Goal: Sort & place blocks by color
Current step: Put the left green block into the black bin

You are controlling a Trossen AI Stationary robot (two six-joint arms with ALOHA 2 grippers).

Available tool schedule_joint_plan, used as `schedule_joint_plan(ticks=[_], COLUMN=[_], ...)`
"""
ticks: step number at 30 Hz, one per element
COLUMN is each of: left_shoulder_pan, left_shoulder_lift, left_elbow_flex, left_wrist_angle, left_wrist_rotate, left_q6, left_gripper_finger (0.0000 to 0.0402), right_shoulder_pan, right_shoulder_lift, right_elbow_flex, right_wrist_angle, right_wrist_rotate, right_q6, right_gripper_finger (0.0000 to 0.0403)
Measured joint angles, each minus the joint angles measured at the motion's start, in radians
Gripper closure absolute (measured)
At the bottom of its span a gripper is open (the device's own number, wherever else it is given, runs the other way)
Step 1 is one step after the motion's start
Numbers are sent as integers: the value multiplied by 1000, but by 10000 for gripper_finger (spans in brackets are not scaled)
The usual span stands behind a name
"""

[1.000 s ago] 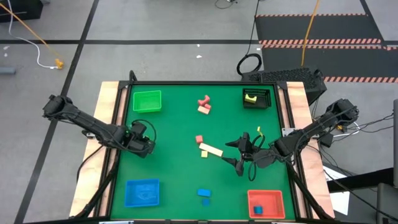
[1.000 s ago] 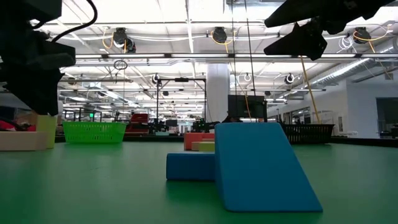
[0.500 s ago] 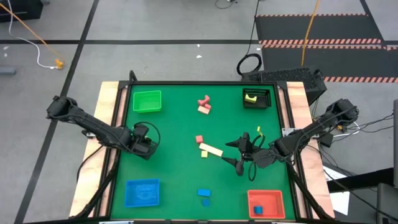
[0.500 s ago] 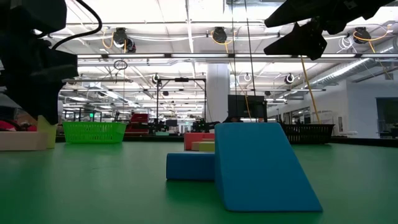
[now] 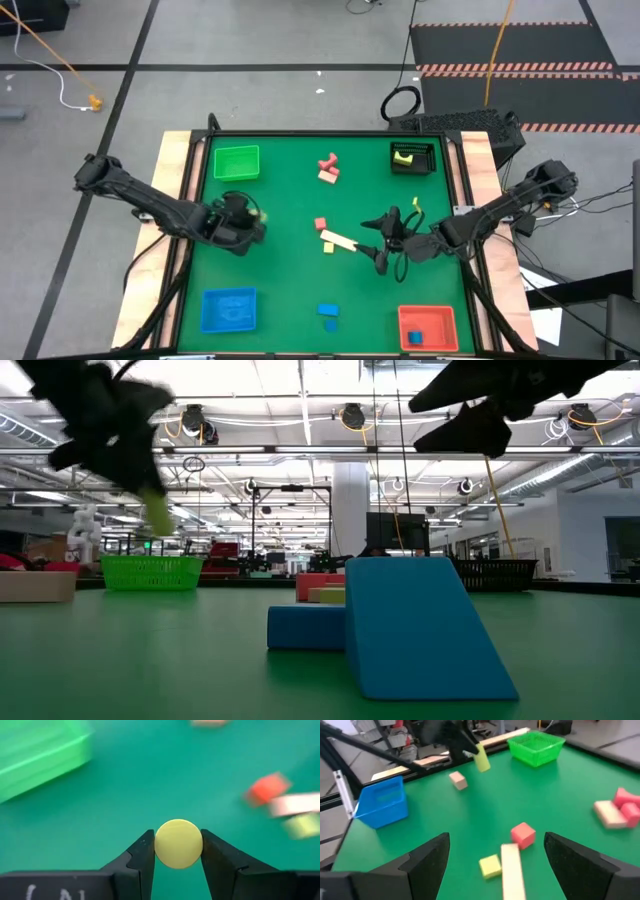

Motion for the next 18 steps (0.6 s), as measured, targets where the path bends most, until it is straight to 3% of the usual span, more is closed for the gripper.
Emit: schedule_joint_plan(ticks=[4,9,13,18], left_shoulder_pan=[-16,-58,-89,-102], left_shoulder_lift=[6,34,86,173], left_elbow_flex=[11,11,11,11], left_wrist_angle=[429,893,1151,1339], left_wrist_rotate=[-13,-2,-2,-3], left_q6=[295,616,754,791], left_gripper_finger=[272,272,272,272], right_shoulder_pan=[-36,-43,-43,-43], right_shoulder_lift=[29,121,211,293], right_elbow_flex=[0,0,0,0], right_wrist_angle=[107,330,574,878], right_wrist_rotate=[-1,-5,-6,-44], right_q6=[-180,-598,-868,-1074], right_gripper_finger=[90,90,90,90])
